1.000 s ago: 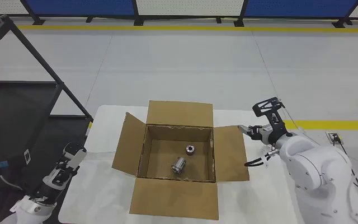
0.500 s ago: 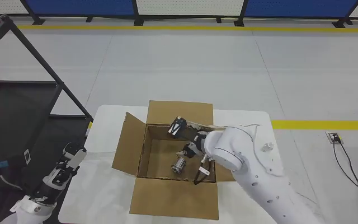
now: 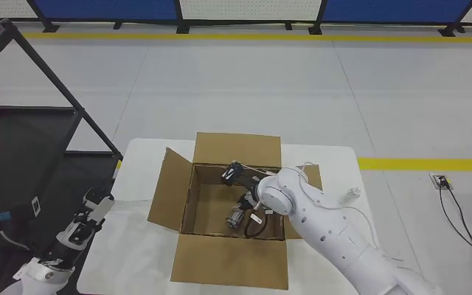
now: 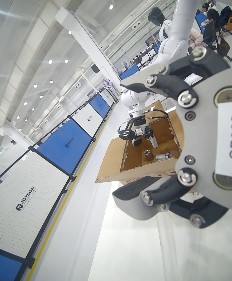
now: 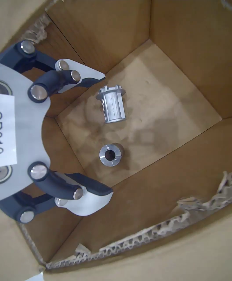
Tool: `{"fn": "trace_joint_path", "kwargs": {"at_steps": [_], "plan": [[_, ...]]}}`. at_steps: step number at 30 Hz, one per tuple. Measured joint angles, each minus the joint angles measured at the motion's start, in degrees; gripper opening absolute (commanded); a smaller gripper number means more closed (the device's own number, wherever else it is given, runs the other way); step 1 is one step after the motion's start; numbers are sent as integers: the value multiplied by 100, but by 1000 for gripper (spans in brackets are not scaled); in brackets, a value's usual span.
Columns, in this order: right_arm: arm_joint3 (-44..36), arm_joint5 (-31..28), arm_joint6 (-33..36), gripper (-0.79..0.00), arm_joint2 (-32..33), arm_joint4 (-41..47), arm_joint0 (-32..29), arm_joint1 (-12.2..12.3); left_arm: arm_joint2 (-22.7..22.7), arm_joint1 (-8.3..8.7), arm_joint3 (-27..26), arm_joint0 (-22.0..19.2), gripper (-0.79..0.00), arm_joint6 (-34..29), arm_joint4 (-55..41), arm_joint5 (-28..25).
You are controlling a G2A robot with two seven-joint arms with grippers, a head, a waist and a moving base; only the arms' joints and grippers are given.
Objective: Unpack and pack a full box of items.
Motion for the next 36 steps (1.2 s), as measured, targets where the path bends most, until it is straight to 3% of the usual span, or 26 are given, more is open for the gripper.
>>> {"fn": "trace_joint_path", "kwargs": {"at_steps": [8,11,18,24,27,29,36], "plan": [[1064,159,-487,-22,-169,161,181,-260,0,0,0,0,0,0,0,0],[1350,256,-666,-142,-240,174,236,-364,0,0,0,0,0,0,0,0],[1822,423,-943,-265,-360,184,345,-581,0,0,0,0,0,0,0,0],[2136,443,-923,-326,-468,150,438,-752,0,0,0,0,0,0,0,0],[2279,416,-915,-560,-494,147,479,-822,0,0,0,0,0,0,0,0],[2364,384,-933,-785,-504,150,503,-865,0,0,0,0,0,0,0,0],[2348,158,-1069,-785,-445,132,561,-920,0,0,0,0,0,0,0,0]]}}
